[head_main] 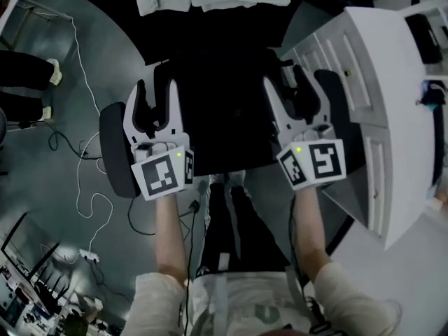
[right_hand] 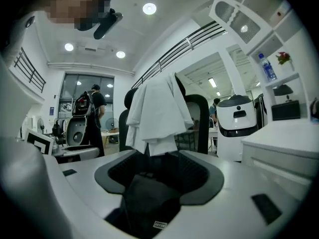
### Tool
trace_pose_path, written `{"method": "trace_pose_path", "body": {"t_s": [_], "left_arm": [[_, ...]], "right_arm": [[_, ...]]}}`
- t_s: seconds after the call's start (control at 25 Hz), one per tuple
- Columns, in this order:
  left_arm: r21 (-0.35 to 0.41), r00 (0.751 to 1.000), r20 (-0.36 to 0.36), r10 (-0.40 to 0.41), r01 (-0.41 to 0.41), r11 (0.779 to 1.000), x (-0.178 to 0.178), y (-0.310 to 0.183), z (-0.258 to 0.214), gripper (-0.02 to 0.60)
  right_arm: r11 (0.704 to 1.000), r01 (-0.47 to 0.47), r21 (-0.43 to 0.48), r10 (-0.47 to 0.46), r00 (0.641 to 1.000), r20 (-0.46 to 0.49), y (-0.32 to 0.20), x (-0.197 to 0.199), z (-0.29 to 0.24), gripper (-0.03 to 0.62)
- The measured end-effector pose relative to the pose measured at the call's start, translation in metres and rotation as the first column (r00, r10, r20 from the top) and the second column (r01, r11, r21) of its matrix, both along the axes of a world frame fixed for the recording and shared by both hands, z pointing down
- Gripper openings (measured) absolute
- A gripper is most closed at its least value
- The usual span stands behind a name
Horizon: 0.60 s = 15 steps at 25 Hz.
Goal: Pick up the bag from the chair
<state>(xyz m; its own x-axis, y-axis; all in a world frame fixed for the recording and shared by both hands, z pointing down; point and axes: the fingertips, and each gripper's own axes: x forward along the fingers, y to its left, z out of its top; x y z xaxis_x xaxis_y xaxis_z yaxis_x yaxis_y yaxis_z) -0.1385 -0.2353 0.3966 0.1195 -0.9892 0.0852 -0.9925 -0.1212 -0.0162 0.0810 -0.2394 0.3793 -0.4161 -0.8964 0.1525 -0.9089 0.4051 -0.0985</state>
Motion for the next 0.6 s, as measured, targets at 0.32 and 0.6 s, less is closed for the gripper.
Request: {"method": "trace_pose_path", "body": {"t_s": [0.32, 0.6], "left_arm": [[-0.044, 0.999, 0.041, -0.024, 0.026, 0.999, 0.010, -0.002, 0.108, 0.206], [-0.100, 0.997, 0.073, -0.021, 0.028, 0.995, 0.009, 0.018, 0.161, 0.206]], "right_arm": [[0.997, -0.011, -0.071, 0.011, 1.000, -0.008, 0.000, 0.023, 0.129, 0.238], [0.992, -0.012, -0.127, 0.005, 0.999, -0.053, 0.015, 0.026, 0.190, 0.238]]}}
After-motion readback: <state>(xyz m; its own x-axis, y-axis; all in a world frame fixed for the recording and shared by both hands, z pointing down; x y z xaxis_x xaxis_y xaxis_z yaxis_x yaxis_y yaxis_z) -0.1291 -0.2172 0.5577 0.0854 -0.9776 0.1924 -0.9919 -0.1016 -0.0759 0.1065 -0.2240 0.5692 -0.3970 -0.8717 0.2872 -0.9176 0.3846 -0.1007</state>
